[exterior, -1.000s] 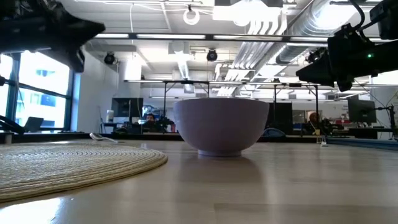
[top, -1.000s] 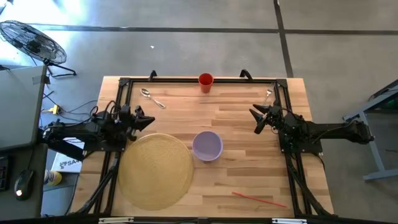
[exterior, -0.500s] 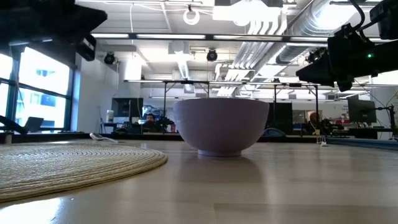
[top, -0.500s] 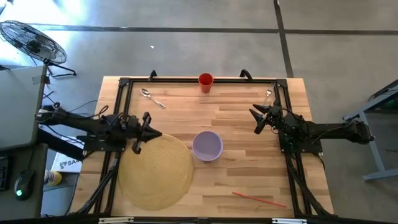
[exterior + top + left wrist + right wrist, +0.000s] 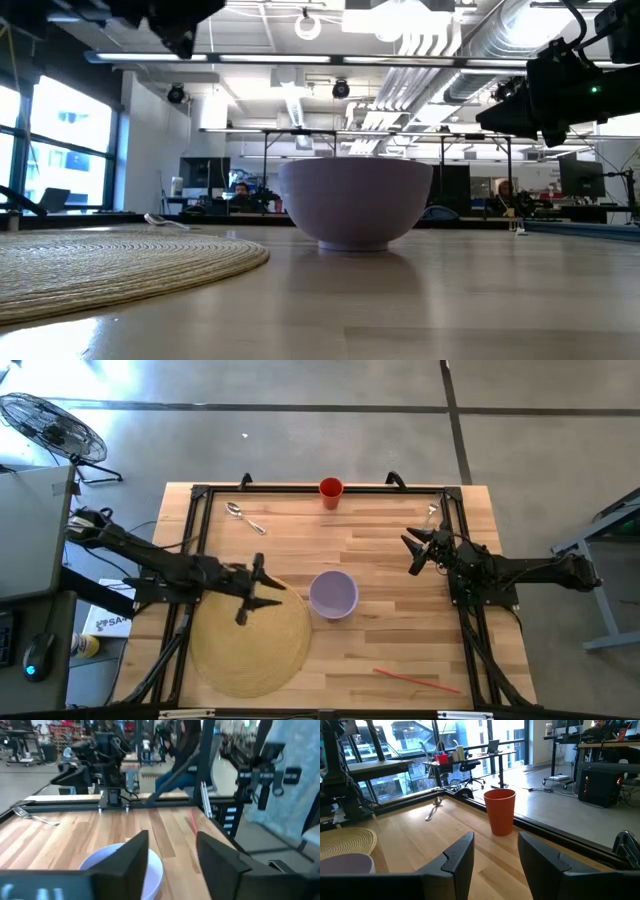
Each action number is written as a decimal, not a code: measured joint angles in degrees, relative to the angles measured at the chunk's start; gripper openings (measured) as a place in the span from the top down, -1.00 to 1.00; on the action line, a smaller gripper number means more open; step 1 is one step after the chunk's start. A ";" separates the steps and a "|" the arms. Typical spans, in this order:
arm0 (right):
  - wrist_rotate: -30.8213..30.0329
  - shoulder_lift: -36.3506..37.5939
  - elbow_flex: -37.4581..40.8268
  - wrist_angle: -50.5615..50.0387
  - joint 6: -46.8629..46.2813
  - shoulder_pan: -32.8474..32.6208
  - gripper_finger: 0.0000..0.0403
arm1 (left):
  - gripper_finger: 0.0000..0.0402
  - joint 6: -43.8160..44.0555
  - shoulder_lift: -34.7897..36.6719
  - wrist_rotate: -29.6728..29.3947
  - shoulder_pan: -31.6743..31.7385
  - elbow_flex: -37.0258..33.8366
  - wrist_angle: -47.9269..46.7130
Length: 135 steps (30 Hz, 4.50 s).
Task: Pick & Place Utensil
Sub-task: Put the purple bowl on the brown mat
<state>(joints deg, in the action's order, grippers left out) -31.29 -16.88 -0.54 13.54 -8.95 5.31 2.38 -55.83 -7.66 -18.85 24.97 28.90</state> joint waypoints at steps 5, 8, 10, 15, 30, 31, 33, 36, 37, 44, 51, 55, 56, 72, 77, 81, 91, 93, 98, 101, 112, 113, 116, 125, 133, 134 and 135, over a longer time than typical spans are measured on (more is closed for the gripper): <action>-0.02 0.00 -0.01 0.00 0.00 -0.01 0.28 | -0.23 -0.25 -10.64 -2.12 -0.70 12.03 -12.75; -0.01 0.00 0.01 0.00 0.01 -0.01 0.27 | -0.40 -0.51 -17.33 -3.43 -0.61 21.41 -24.19; -0.01 0.02 0.01 0.00 0.00 -0.01 0.28 | -0.46 -0.92 -21.86 -2.78 -0.61 27.39 -31.47; 0.01 0.02 0.00 -0.02 0.00 0.01 0.27 | -0.42 -2.82 -33.59 -0.60 -0.51 41.57 -44.93; 0.15 -0.22 -0.01 -0.33 0.00 -0.01 0.28 | -0.20 -4.79 -52.79 3.04 4.58 58.70 -60.76; 0.15 -0.22 0.01 -0.59 0.00 -0.01 0.28 | -0.19 -4.98 -52.95 3.02 4.47 58.73 -59.86; 0.13 -0.67 -0.01 -0.34 0.00 0.01 0.27 | -0.17 -4.97 -53.03 3.11 4.45 58.74 -60.58; 0.12 -0.95 0.00 -0.61 0.00 -0.01 0.27 | -0.14 -4.95 -53.03 3.09 4.59 58.73 -60.43; 0.14 -1.03 0.00 -0.60 0.00 -0.01 0.28 | -0.13 -4.95 -53.03 3.01 4.59 58.72 -60.75; 0.09 -1.11 -0.01 -0.76 0.00 -0.01 0.27 | 0.01 -4.82 -53.05 2.23 4.52 57.31 -61.73; 0.14 -1.11 0.01 -0.81 0.00 0.01 0.27 | 0.06 -5.88 -53.07 0.64 4.12 55.70 -61.11; 0.14 -1.11 -0.01 -0.81 0.00 -0.01 0.28 | 0.06 -7.93 -53.07 1.55 4.04 54.55 -60.04; 0.14 -1.11 0.00 -0.81 0.01 -0.01 0.28 | 0.06 -8.58 -53.07 1.57 4.04 54.26 -60.00; 0.17 -1.11 0.00 -0.81 0.00 -0.01 0.28 | 0.42 -19.69 -53.07 0.51 2.97 53.38 -56.40; 0.16 -1.11 0.01 -0.81 0.00 -0.01 0.27 | 0.70 -22.13 -53.07 0.48 3.08 53.38 -56.15; 0.17 -1.11 -0.01 -0.81 0.00 -0.01 0.28 | 0.91 -22.25 -53.07 0.51 3.06 53.38 -56.09; 0.17 -1.11 -0.01 -0.81 0.00 -0.01 0.28 | 0.97 -23.12 -52.99 -5.95 1.10 53.34 -56.59; 0.17 -1.11 -0.01 -0.81 0.00 -0.01 0.27 | 0.96 -23.14 -52.34 -6.45 -0.30 53.34 -57.33; 0.18 -1.07 -0.01 -0.85 0.00 0.00 0.28 | 0.98 -20.74 -50.97 -6.45 -4.76 56.03 -64.55; 0.16 -1.33 -0.01 -0.28 0.00 0.01 0.28 | 0.98 -16.30 -49.56 -6.49 -8.07 58.19 -72.32; 1.42 -2.41 -0.01 -0.46 0.00 0.01 0.27 | 0.98 9.36 -43.75 -6.28 -22.55 58.07 -89.56; 1.69 -2.43 0.01 -0.42 0.00 0.01 0.27 | 0.98 11.44 -43.36 -6.84 -23.92 57.62 -89.32; 1.80 -2.58 -0.01 -0.44 0.00 -0.01 0.28 | 0.98 17.02 -42.71 -8.37 -27.46 56.68 -90.31; 2.34 -2.58 0.00 -0.45 0.00 0.01 0.28 | 0.98 30.10 -42.63 -13.36 -35.92 54.31 -91.50; 2.34 -2.58 -0.01 -0.44 0.02 -0.01 0.28 | 0.98 44.84 -36.82 -18.46 -41.80 46.20 -89.24; 2.34 -2.58 -0.01 -0.46 0.00 0.00 0.28 | 0.98 45.71 -36.08 -19.31 -42.33 44.99 -87.38; 2.34 -2.58 0.01 -0.44 0.00 0.01 0.28 | 0.98 45.93 -35.53 -20.48 -42.58 44.12 -85.32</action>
<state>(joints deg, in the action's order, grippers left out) -28.95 -19.46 -0.54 13.10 -8.95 5.32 48.31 -91.36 -28.14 -61.43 69.09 -56.42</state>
